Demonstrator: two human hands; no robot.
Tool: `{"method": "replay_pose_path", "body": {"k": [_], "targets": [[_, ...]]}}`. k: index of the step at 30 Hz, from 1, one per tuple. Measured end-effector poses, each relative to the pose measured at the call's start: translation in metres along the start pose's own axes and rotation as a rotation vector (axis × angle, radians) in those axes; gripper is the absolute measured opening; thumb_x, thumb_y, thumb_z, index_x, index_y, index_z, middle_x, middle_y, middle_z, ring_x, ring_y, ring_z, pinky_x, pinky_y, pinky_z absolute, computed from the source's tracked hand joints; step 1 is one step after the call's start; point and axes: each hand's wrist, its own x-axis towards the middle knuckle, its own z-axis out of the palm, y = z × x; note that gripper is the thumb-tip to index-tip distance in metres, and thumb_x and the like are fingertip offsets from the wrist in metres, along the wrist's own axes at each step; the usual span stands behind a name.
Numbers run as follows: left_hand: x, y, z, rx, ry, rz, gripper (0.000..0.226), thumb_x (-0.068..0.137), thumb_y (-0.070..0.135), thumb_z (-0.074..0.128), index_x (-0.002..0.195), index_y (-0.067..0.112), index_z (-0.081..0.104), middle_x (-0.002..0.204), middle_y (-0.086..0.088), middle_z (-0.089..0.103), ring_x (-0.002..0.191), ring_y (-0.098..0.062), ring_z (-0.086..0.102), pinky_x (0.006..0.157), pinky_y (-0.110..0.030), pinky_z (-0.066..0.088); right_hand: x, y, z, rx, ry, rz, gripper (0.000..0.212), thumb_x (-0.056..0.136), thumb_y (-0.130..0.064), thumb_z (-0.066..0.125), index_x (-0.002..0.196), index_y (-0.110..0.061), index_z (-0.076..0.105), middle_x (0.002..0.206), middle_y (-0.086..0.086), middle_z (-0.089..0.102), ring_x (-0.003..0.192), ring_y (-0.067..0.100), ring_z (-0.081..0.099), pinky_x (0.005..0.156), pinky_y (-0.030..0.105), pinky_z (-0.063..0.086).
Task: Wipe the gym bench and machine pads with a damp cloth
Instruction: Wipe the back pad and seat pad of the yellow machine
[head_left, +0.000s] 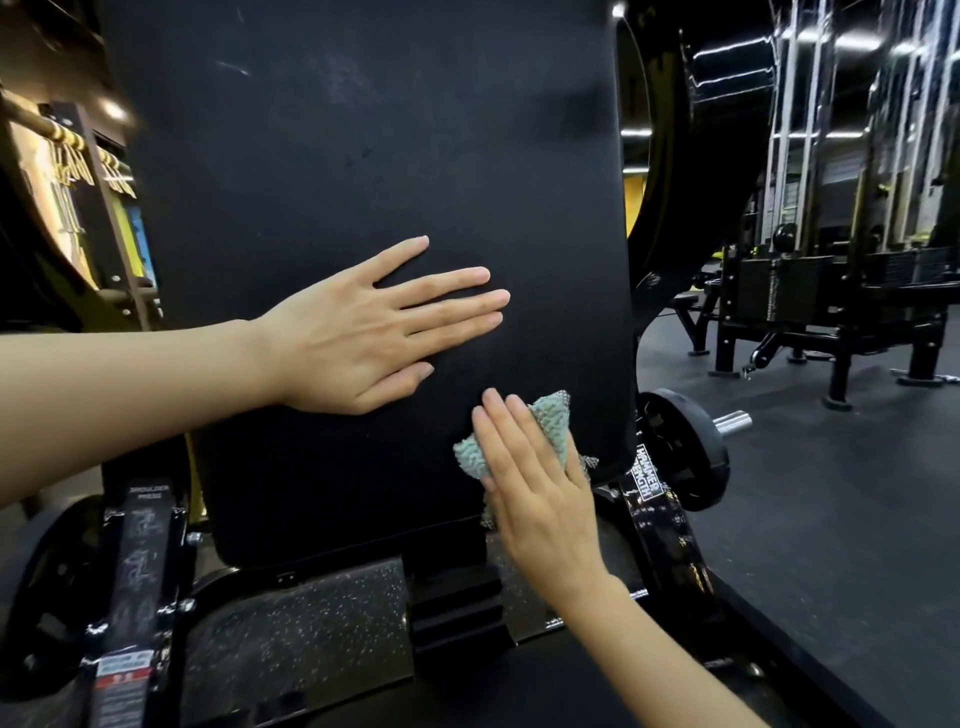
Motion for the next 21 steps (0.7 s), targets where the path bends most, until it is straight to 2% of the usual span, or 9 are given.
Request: {"method": "replay_pose_path", "body": {"k": [4,8,16,21], "targets": [[0.004,0.004,0.001,0.003,-0.004,0.001,0.062,0.1,0.035,0.022,0.158,0.014,0.016,0.166,-0.002,0.012,0.153,-0.022,0.01,0.121,-0.055,0.013,-0.009,0.033,-0.007,0.005,0.014,0.075,0.047,0.106,-0.019,0.026,0.152,-0.013,0.028,0.159,0.003,0.03,0.15,0.017,0.023,0.112,0.049,0.036],[0.008,0.006,0.001,0.004,-0.006,0.0,0.063,0.099,0.035,0.023,0.158,0.013,0.017,0.166,-0.002,0.013,0.153,-0.022,0.011,0.122,-0.055,0.011,-0.01,0.053,-0.012,0.055,0.04,0.095,0.05,0.103,-0.012,0.034,0.152,-0.008,0.029,0.16,0.005,0.028,0.15,0.022,0.022,0.116,0.04,0.032],[0.015,0.011,0.003,-0.005,0.003,-0.013,0.063,0.099,0.034,0.024,0.158,0.014,0.016,0.166,-0.001,0.013,0.153,-0.021,0.01,0.122,-0.055,0.012,0.055,0.075,-0.02,0.131,0.13,0.099,0.047,0.101,-0.004,0.037,0.147,0.003,0.036,0.157,0.016,0.031,0.148,0.03,0.024,0.122,0.039,0.02],[0.017,0.014,0.004,0.002,0.002,-0.03,0.063,0.099,0.035,0.023,0.158,0.014,0.015,0.166,-0.001,0.012,0.153,-0.021,0.009,0.122,-0.055,0.01,0.075,0.081,-0.024,0.166,0.141,0.14,0.047,0.104,-0.01,0.034,0.15,0.0,0.032,0.159,0.014,0.028,0.15,0.027,0.02,0.122,0.04,0.02]]}}
